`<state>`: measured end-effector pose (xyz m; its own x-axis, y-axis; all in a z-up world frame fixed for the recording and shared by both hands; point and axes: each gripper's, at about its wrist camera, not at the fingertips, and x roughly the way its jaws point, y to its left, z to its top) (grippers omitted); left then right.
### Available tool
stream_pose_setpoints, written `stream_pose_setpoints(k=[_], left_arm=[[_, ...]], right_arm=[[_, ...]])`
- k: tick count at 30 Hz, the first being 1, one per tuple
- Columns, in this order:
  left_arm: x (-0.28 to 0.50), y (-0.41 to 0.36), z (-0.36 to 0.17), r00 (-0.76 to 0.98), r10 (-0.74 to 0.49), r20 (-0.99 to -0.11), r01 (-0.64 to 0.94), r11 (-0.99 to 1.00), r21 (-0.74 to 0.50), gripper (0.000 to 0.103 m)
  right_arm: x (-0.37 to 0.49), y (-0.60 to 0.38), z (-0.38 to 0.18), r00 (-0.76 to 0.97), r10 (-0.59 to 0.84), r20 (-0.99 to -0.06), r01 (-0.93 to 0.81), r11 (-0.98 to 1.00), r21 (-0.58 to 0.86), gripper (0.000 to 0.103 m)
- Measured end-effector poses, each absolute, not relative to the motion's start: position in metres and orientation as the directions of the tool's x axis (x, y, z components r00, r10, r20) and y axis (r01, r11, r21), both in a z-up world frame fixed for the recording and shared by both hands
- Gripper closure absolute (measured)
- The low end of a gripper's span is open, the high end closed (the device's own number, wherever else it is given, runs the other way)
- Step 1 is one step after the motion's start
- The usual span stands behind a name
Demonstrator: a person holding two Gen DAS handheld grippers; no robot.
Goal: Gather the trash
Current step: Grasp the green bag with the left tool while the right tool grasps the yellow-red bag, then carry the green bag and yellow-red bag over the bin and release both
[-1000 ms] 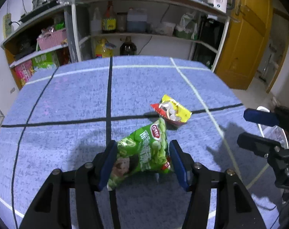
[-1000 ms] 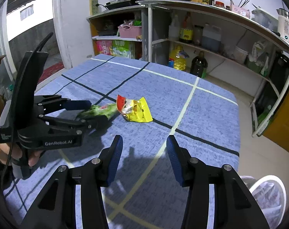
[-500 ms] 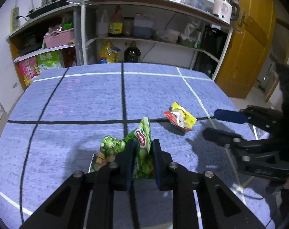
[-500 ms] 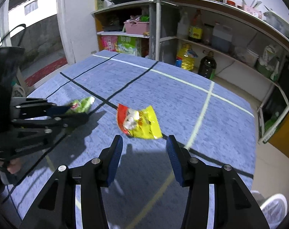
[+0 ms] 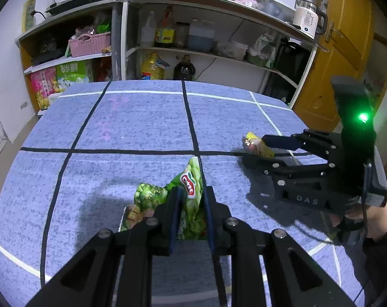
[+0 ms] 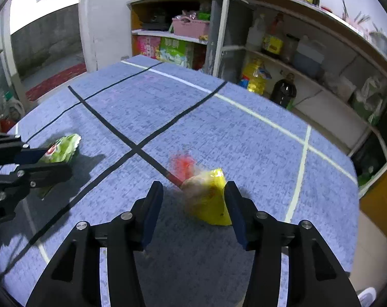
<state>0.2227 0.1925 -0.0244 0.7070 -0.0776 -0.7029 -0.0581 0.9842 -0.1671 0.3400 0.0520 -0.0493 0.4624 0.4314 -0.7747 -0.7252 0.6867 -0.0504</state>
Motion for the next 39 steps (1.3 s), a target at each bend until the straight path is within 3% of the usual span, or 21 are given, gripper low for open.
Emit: stream_pose_setpoints(k=[1,3,6,20,39], left_arm=[[0.223,0.192,-0.025,0.707,-0.080,-0.703,-0.056,0.984,-0.168,0.084],[0.222,0.189,-0.024,0.707,-0.084,-0.702,-0.051,0.984,-0.169,0.084],[0.222,0.186,-0.023,0.707,-0.087,-0.702,-0.045,0.985,-0.167,0.084],[0.214,0.150,-0.004,0.728,-0.147,-0.670,0.017,0.980,-0.196,0.084],[0.183,-0.014,0.041,0.722,-0.347,-0.599,0.281,0.938,-0.204,0.084]], right_arm=[[0.342,0.051,-0.051,0.459,0.424,-0.781,-0.718,0.695,-0.045,0.052],[0.343,0.048,-0.049,0.457,0.437,-0.775,-0.713,0.701,-0.024,0.073],[0.341,0.041,-0.047,0.460,0.445,-0.768,-0.708,0.706,-0.015,0.078],[0.293,-0.023,-0.007,0.513,0.489,-0.706,-0.661,0.750,0.039,0.079],[0.207,-0.196,0.035,0.659,0.391,-0.642,-0.472,0.880,0.052,0.079]])
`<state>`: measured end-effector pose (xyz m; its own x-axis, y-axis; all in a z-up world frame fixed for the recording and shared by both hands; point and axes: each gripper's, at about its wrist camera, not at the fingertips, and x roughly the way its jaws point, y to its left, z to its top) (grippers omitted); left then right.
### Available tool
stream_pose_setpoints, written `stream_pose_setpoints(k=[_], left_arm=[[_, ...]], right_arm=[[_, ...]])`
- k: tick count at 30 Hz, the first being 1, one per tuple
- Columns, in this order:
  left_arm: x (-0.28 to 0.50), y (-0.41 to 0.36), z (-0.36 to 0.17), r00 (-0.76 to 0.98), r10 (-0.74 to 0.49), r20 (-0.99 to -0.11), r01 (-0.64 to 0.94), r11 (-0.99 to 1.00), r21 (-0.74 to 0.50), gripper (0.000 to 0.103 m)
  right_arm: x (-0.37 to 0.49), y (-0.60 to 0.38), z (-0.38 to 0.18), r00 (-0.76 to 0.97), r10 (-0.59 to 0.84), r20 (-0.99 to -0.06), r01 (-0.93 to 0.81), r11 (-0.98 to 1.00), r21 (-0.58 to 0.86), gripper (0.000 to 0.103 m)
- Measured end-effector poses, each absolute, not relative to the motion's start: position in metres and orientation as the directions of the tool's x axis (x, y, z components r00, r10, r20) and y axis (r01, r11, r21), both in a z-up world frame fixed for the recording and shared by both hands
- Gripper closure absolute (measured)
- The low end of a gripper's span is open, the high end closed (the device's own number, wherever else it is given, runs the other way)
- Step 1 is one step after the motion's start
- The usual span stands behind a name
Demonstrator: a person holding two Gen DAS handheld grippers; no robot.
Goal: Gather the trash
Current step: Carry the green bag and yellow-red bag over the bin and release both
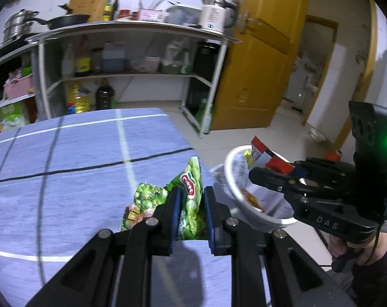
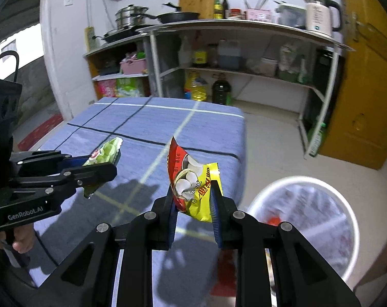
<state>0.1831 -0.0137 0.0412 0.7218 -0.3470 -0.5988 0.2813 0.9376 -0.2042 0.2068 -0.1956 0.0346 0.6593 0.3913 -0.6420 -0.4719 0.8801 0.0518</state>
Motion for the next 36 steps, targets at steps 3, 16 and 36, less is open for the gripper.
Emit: stream_pose_setpoints(k=[3,16,36], left_arm=[[0.185,-0.041,0.041,0.705,-0.374,-0.603,0.315,0.926,-0.206,0.084],[0.214,-0.150,0.030,0.629,-0.462,-0.625,0.419,0.879,-0.228,0.083],[0.265,-0.200,-0.023,0.548,-0.437,-0.713,0.385,0.889,-0.249,0.079]], right_arm=[[0.202,-0.225,0.035,0.678,0.363,-0.639,-0.433,0.900,0.051,0.079],[0.202,-0.333,0.013,0.704,0.258,-0.662,-0.272,0.959,0.084,0.079],[0.249,-0.368,-0.035,0.648,0.181,-0.740,-0.201,0.978,0.063,0.079]])
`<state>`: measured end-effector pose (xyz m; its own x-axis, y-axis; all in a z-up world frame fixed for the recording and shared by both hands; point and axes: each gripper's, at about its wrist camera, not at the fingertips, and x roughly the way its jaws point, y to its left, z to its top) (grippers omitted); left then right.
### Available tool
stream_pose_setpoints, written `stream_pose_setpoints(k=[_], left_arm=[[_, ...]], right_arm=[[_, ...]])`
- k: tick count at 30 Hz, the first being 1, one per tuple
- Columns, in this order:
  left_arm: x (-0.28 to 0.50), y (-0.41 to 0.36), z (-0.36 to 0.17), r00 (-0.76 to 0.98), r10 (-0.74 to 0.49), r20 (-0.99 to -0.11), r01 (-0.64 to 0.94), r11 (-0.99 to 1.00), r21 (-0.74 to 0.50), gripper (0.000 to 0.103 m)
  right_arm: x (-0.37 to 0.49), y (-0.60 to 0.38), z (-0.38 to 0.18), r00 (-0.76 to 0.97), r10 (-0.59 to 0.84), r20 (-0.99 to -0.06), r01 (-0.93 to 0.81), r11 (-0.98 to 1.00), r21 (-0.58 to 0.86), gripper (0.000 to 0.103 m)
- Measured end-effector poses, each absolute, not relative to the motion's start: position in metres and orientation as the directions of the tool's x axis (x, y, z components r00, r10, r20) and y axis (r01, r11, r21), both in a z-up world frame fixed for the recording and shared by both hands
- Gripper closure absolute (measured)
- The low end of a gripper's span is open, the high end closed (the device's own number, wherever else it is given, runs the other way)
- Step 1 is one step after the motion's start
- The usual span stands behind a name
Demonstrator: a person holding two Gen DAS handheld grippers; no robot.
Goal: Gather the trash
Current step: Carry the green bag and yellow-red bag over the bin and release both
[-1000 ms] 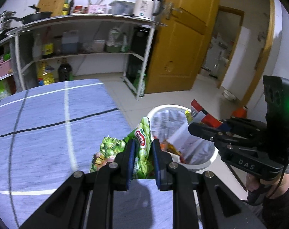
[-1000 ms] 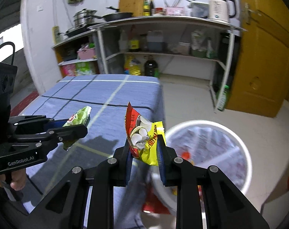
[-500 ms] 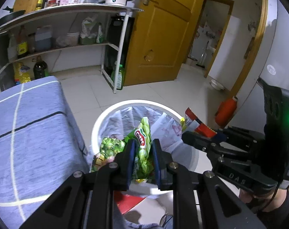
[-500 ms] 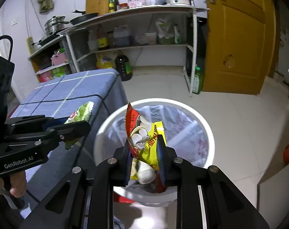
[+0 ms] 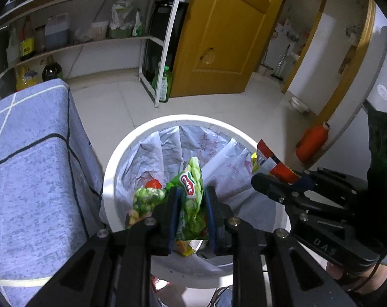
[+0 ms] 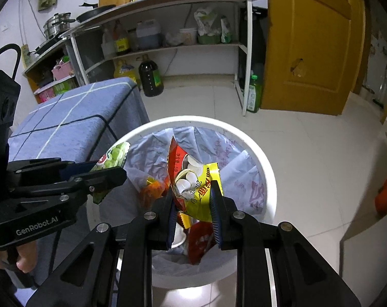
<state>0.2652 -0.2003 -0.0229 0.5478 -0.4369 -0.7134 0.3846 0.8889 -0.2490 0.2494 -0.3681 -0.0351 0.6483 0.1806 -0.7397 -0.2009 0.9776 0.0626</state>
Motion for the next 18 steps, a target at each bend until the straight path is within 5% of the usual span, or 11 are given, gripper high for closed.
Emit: stream_pose_setpoints(k=[5,18], left_arm=[[0.271,-0.201,-0.031,0.532,-0.430,-0.729,0.368,0.893,-0.258,0.061],[0.263,-0.194,-0.021,0.546,-0.443,-0.712,0.366,0.890,-0.272,0.056]], right_arm=[[0.255,-0.365,-0.049,0.621,0.158,-0.768,-0.204,0.978,0.037,0.078],[0.243,-0.371,-0.038,0.660,0.148,-0.737,-0.166,0.985,0.049,0.070]])
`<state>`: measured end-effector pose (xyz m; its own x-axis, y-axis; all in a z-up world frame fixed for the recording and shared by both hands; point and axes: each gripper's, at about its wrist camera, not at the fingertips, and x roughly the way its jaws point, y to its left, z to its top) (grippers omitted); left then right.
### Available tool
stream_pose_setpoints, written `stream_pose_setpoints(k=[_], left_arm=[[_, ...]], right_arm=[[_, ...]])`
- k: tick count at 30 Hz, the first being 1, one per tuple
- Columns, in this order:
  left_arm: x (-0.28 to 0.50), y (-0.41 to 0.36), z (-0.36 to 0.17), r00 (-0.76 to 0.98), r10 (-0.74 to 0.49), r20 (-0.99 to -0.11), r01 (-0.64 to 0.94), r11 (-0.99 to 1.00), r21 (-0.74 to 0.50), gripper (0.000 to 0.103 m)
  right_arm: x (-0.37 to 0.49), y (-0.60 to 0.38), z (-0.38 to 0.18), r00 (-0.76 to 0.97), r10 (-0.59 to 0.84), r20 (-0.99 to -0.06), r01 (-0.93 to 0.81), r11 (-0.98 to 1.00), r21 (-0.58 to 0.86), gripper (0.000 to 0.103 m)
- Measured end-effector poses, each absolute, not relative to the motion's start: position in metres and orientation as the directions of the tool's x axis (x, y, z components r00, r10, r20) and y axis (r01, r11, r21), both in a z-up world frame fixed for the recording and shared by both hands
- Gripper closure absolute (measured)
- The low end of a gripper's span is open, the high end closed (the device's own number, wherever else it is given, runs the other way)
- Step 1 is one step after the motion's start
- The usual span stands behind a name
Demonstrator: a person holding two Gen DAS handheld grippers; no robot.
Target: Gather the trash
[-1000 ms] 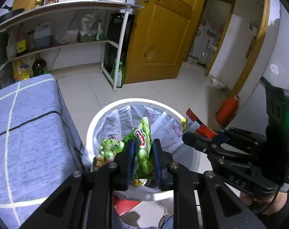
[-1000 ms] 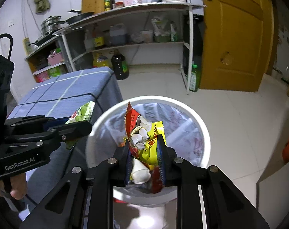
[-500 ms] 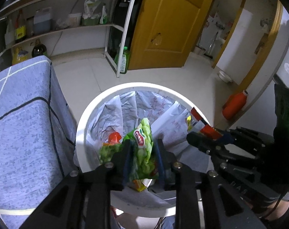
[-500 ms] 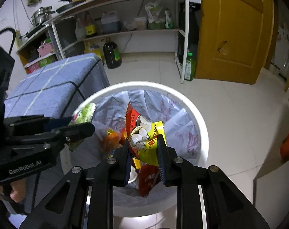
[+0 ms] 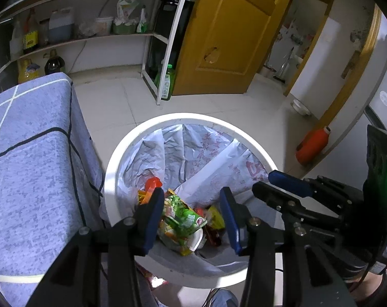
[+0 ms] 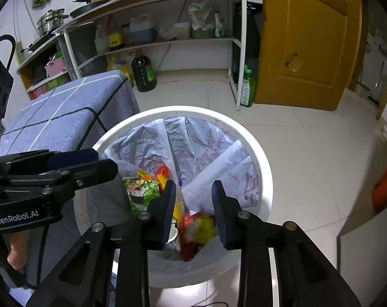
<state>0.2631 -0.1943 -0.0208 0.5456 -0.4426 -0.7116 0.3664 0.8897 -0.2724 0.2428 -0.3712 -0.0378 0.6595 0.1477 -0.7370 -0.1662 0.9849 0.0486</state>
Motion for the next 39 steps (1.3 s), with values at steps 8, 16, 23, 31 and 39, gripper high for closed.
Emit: stream_pose_setpoints(k=[8,16,23,31,39], left_arm=[[0.245,-0.185,-0.004,0.574,-0.443,-0.688,0.373,0.890,-0.262,0.054],[0.211,-0.166,0.015,0.614,-0.443,-0.653,0.387,0.890,-0.240,0.052],[0.172,-0.151,0.025,0.644,-0.446,-0.622,0.413,0.887,-0.209,0.052],[0.120,-0.132,0.031,0.684,-0.434,-0.587,0.421,0.891,-0.168,0.048],[0.086,-0.115,0.025,0.724,-0.386,-0.572,0.371,0.917,-0.150,0.047]], right_arm=[[0.224,-0.370,-0.022,0.687,0.127,-0.715,-0.148,0.988,0.034,0.067],[0.184,-0.363,0.002,0.741,0.137,-0.658,-0.137,0.989,0.051,0.066],[0.143,-0.346,0.021,0.773,0.149,-0.616,-0.161,0.986,0.036,0.066],[0.093,-0.337,0.019,0.782,0.140,-0.607,-0.137,0.989,0.053,0.066],[0.057,-0.329,0.009,0.781,0.099,-0.617,-0.109,0.994,0.022,0.066]])
